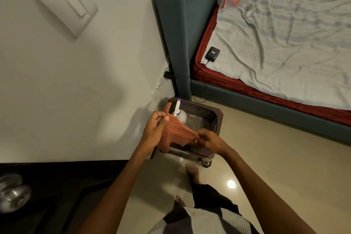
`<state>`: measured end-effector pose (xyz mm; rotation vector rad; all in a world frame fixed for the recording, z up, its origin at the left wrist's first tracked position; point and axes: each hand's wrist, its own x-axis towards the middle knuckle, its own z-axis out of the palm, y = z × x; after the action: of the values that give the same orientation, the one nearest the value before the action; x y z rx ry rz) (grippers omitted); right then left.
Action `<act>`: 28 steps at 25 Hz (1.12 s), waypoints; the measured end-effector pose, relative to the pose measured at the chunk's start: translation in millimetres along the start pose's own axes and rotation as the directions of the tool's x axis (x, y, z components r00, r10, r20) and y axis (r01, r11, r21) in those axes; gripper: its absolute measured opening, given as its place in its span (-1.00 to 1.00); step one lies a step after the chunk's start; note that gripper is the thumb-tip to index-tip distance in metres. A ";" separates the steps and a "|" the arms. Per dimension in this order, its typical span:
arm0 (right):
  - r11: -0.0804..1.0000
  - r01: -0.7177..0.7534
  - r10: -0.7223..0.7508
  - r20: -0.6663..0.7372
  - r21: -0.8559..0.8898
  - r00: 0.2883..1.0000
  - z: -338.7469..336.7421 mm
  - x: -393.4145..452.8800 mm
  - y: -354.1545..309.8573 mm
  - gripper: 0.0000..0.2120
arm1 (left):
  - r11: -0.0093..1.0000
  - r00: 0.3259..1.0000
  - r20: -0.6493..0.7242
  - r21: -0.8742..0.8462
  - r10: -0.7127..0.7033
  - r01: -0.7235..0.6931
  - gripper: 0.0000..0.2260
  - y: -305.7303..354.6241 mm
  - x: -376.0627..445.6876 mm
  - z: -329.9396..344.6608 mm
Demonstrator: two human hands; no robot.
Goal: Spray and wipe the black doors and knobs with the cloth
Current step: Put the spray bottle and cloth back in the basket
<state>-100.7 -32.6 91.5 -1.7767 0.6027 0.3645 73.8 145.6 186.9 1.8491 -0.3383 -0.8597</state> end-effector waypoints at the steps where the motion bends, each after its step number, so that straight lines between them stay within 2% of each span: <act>1: 1.000 -0.003 0.003 0.022 -0.008 1.000 0.2 -4.2 -2.5 -0.74 | 0.999 0.998 0.052 0.038 0.033 -0.035 -0.88 -1.3 -1.9 -4.5; 3: 0.999 0.043 -0.045 -0.074 -0.032 0.996 -1.0 -9.0 -10.9 -0.68 | 0.983 0.980 0.186 0.149 0.075 -0.103 -0.91 2.4 -7.2 -12.2; 5: 0.973 0.185 -0.211 -0.212 -0.135 0.954 -2.9 -3.7 -25.2 -0.57 | 0.952 0.955 0.288 0.268 0.064 -0.145 -0.93 7.5 -11.7 -15.5; 6: 0.941 0.263 -0.305 -0.198 -0.213 0.931 -3.2 1.9 -34.9 -0.49 | 0.932 0.945 0.323 0.323 0.054 -0.164 -0.94 9.8 -14.5 -16.2; 8: 0.826 0.383 -0.440 -0.046 -0.414 0.897 -1.9 15.3 -54.6 -0.45 | 0.893 0.924 0.378 0.394 0.057 -0.216 -0.94 8.4 -18.9 -18.1; 10: 0.683 0.454 -0.475 0.124 -0.572 0.871 1.2 26.5 -64.4 -0.59 | 0.850 0.912 0.405 0.455 0.068 -0.265 -0.94 1.5 -23.8 -20.9; 11: 0.651 0.460 -0.456 0.173 -0.604 0.873 1.0 28.5 -66.2 -0.67 | 0.825 0.913 0.399 0.488 0.078 -0.284 -0.95 -3.1 -26.1 -23.5; 14: 0.690 0.447 -0.451 0.144 -0.570 0.881 -5.9 19.2 -62.9 -0.76 | 0.781 0.935 0.326 0.543 0.143 -0.309 -0.93 -20.3 -35.1 -31.6; 16: 0.701 0.462 -0.507 0.076 -0.543 0.859 -9.7 10.2 -55.7 -0.86 | 0.818 0.959 0.245 0.518 0.140 -0.252 -0.89 -35.6 -42.4 -34.1; 19: 0.712 0.462 -0.550 -0.012 -0.528 0.835 -5.0 -2.8 -51.3 -0.72 | 0.856 0.979 0.176 0.485 0.105 -0.179 -0.84 -60.4 -44.1 -30.1; 22: 0.754 0.450 -0.557 -0.102 -0.479 0.824 -0.3 -12.5 -58.1 -0.62 | 0.773 0.980 0.181 0.609 0.082 -0.177 -0.85 -81.2 -33.3 -20.5; 24: 0.768 0.460 -0.563 -0.129 -0.445 0.816 -1.5 -13.3 -61.5 -0.61 | 0.773 0.984 0.152 0.611 0.097 -0.171 -0.84 -94.0 -26.7 -13.9; 26: 0.806 0.428 -0.529 -0.172 -0.409 0.831 -8.2 -11.1 -63.0 -0.61 | 0.793 0.993 0.106 0.600 0.048 -0.102 -0.86 -100.9 -24.6 -8.6; 28: 0.825 0.374 -0.494 -0.218 -0.422 0.842 -19.1 -10.7 -65.1 -0.69 | 0.837 0.997 0.075 0.547 -0.024 -0.021 -0.85 -108.1 -22.6 -6.3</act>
<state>-73.5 -35.6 154.5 -2.2947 0.3338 -0.1546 46.1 210.2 101.6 2.3462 -0.6925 -0.8986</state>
